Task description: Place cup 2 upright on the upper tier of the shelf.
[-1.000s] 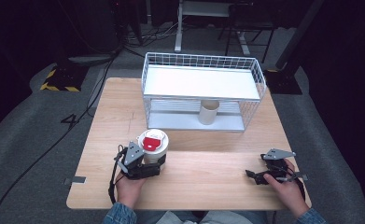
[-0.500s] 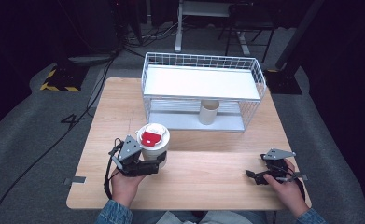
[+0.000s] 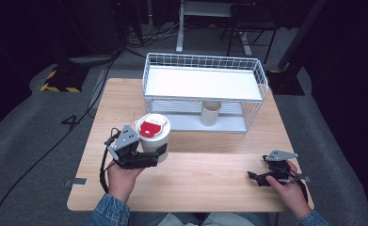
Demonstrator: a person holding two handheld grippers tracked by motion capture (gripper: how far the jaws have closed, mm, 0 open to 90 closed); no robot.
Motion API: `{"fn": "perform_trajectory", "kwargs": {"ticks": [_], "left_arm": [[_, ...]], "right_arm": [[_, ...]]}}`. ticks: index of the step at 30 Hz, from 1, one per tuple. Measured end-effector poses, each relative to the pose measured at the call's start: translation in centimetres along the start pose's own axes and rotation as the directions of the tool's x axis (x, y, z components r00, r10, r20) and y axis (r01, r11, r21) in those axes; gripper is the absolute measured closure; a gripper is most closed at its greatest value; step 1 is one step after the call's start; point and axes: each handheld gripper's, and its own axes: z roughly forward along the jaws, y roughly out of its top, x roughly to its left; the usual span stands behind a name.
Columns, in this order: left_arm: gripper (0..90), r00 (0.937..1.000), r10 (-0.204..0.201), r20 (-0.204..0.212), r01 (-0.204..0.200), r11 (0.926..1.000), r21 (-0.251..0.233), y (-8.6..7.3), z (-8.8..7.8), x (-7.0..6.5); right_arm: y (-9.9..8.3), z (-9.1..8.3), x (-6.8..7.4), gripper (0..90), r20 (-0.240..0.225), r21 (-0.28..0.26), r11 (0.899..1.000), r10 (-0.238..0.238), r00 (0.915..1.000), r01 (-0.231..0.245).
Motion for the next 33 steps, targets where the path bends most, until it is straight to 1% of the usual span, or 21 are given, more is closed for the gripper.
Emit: {"fn": "perform_trajectory", "kwargs": {"ticks": [4,5,8,10,11,12,15,16,17,18,19,21,22,25,27,28,29,30,31,33], "left_arm": [[13.2,0.9999,0.004,0.015,-0.004,1.0,-0.004,1.5,-0.1,0.1],[13.2,0.9999,0.004,0.015,-0.004,1.0,-0.004,1.5,-0.1,0.1],[13.2,0.9996,0.017,0.023,-0.017,0.9998,-0.013,2.7,0.0,0.1],[13.2,0.9996,0.02,0.021,-0.019,0.9997,-0.012,3.0,0.0,0.0],[13.2,0.9992,0.031,0.026,-0.031,0.9995,-0.01,3.6,0.1,0.1],[13.2,0.9992,0.031,0.026,-0.031,0.9995,-0.01,3.6,0.1,0.1],[13.2,0.9983,0.048,0.032,-0.048,0.9988,-0.012,4.8,0.4,-0.1],[13.2,0.9978,0.058,0.033,-0.058,0.9983,-0.012,5.1,0.5,-0.1],[13.2,0.9978,0.058,0.033,-0.058,0.9983,-0.012,5.1,0.5,-0.1],[13.2,0.9974,0.063,0.035,-0.063,0.9979,-0.013,5.5,0.6,-0.1],[13.2,0.997,0.066,0.042,-0.065,0.9978,-0.015,6.0,0.8,-0.2],[13.2,0.9966,0.067,0.048,-0.066,0.9977,-0.016,6.3,0.9,-0.2],[13.2,0.9961,0.068,0.056,-0.067,0.9975,-0.022,6.9,1.0,-0.2],[13.2,0.9956,0.065,0.067,-0.064,0.9976,-0.028,7.9,1.3,-0.2],[13.2,0.9954,0.068,0.068,-0.067,0.9974,-0.027,8.2,1.4,-0.3],[13.2,0.9952,0.075,0.063,-0.074,0.9969,-0.027,8.7,1.7,-0.3],[13.2,0.9952,0.075,0.063,-0.074,0.9969,-0.027,8.7,1.7,-0.3],[13.2,0.995,0.08,0.06,-0.079,0.9966,-0.024,9.2,1.9,-0.3],[13.2,0.995,0.08,0.06,-0.079,0.9966,-0.024,9.2,1.9,-0.3],[13.2,0.995,0.083,0.056,-0.082,0.9964,-0.021,9.9,2.4,-0.3]], "right_arm": [[0.0,0.0,0.0,0.1,0.0,0.0,1.0,0.0,1.0,0.0],[0.0,0.0,0.0,0.1,0.0,0.0,1.0,0.0,1.0,0.0],[0.0,0.0,0.0,0.1,0.0,0.001,1.0,0.001,1.0,-0.001],[0.0,0.0,0.0,0.1,0.0,0.001,1.0,0.001,1.0,-0.001],[0.0,0.0,0.0,0.1,0.0,0.001,1.0,0.001,1.0,-0.001],[0.0,0.0,0.0,0.1,0.0,0.001,1.0,0.001,1.0,-0.001],[0.0,0.0,0.0,0.1,0.0,0.0,1.0,0.001,1.0,-0.001],[0.0,0.0,0.0,0.1,0.0,0.001,1.0,0.0,1.0,0.0],[0.0,0.0,0.0,0.1,0.0,0.001,1.0,0.0,1.0,0.0],[0.0,0.0,0.0,0.1,0.0,0.0,1.0,0.001,1.0,-0.001],[0.0,0.0,0.0,0.1,0.0,0.0,1.0,0.0,1.0,0.0],[0.0,0.0,0.0,0.1,0.0,0.0,1.0,-0.001,1.0,0.001],[0.0,0.0,0.0,0.1,0.0,0.0,1.0,-0.001,1.0,0.001],[0.0,0.0,0.0,0.1,0.0,0.001,1.0,0.0,1.0,0.0],[0.0,0.0,0.0,0.1,0.001,0.0,1.0,0.0,1.0,0.0],[0.0,0.0,0.0,0.2,0.001,0.0,1.0,-0.001,1.0,0.001],[0.0,0.0,0.0,0.2,0.001,0.0,1.0,-0.001,1.0,0.001],[0.0,0.0,0.0,0.1,0.001,0.0,1.0,-0.001,1.0,0.001],[0.0,0.0,0.0,0.1,0.001,0.0,1.0,-0.001,1.0,0.001],[0.0,0.0,0.0,0.1,0.001,0.0,1.0,-0.001,1.0,0.001]]}}
